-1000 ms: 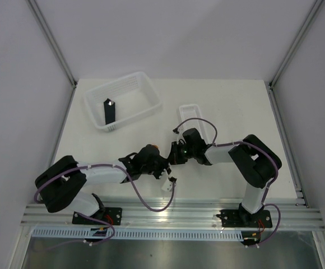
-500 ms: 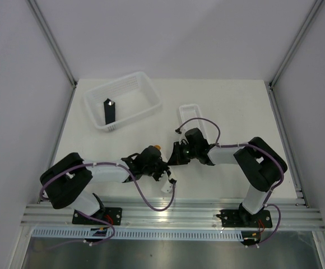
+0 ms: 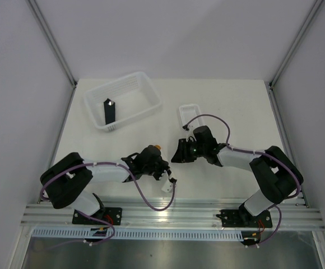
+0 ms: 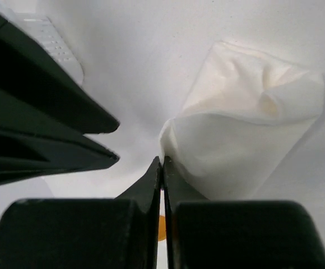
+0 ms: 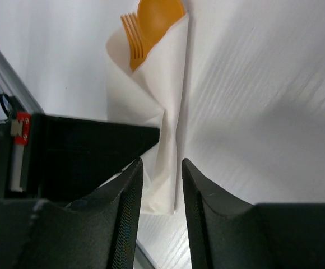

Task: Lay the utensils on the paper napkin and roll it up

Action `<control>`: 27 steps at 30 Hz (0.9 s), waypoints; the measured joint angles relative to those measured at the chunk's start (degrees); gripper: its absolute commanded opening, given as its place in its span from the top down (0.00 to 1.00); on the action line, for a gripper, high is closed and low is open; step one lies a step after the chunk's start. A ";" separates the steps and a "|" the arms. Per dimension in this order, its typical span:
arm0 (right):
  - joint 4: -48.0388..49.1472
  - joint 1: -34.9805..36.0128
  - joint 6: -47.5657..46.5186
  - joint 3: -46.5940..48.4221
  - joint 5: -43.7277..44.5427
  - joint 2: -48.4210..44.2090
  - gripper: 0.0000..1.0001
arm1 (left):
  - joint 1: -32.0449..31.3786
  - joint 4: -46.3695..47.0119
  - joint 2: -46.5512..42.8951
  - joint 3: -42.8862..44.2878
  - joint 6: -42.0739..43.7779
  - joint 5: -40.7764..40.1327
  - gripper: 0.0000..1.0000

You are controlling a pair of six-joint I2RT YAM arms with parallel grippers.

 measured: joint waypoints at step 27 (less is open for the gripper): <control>13.22 1.01 2.03 -8.70 -8.09 0.44 0.63 | 1.18 4.15 1.22 0.00 1.03 0.92 0.99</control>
